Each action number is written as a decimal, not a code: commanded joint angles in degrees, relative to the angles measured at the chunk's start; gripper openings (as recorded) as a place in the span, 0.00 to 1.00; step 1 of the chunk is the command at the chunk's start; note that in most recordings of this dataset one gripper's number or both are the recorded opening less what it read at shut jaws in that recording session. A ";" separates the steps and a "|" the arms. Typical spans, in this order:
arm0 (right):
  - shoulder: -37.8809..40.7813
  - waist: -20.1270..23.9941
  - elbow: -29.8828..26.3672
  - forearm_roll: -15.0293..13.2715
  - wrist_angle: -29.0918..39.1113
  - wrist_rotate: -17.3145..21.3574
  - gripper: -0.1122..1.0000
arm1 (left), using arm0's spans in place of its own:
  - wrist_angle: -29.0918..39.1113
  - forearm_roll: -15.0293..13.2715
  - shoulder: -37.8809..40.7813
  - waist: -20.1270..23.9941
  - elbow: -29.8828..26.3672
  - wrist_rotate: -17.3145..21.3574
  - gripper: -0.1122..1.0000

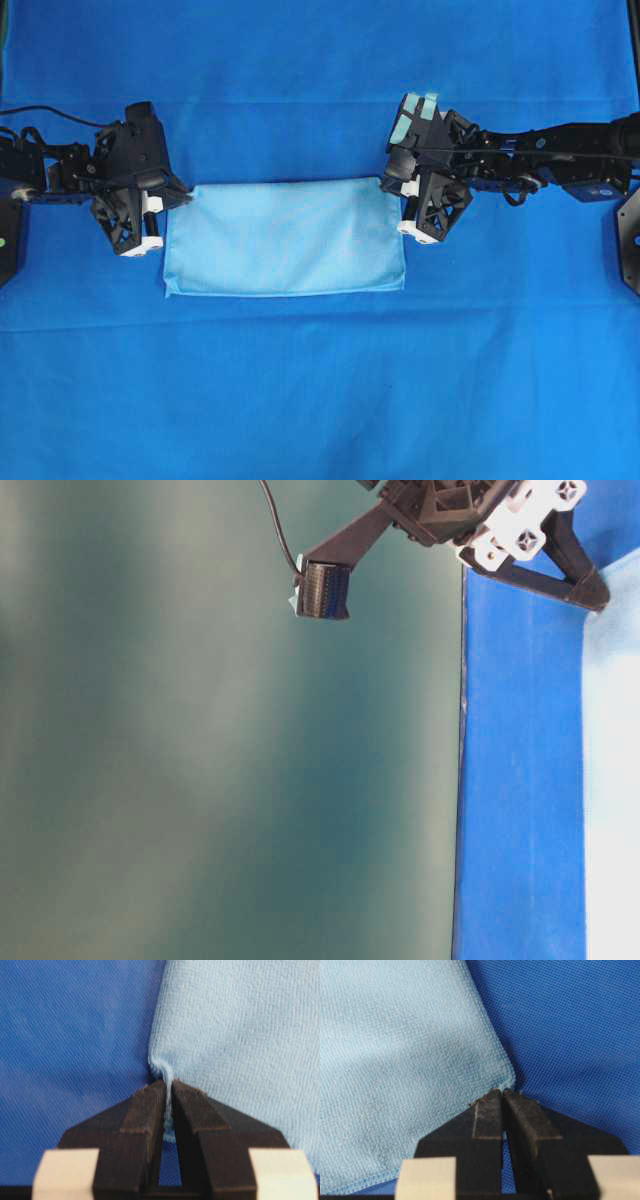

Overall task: Fold the light blue towel.
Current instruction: 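Grasp the folded towel's left and right ends with both grippers, then lift and rotate the towel strip, laying it lengthwise front-to-back, then release the strip and retract both grippers to the sides, then move both grippers to the strip's far end and grasp its corners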

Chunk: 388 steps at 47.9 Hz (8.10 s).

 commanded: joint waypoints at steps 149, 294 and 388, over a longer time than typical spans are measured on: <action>-24.26 -23.38 -2.11 -12.66 16.70 -0.53 0.12 | -6.24 0.09 24.35 -18.54 -56.43 2.37 0.13; -38.41 0.62 19.42 -16.79 -13.97 10.02 0.61 | -20.30 -0.18 -18.19 -7.29 -3.34 -1.05 0.84; 4.13 -22.59 -3.16 -25.84 -8.35 9.05 0.12 | -17.58 0.35 28.13 14.33 -32.96 2.29 0.12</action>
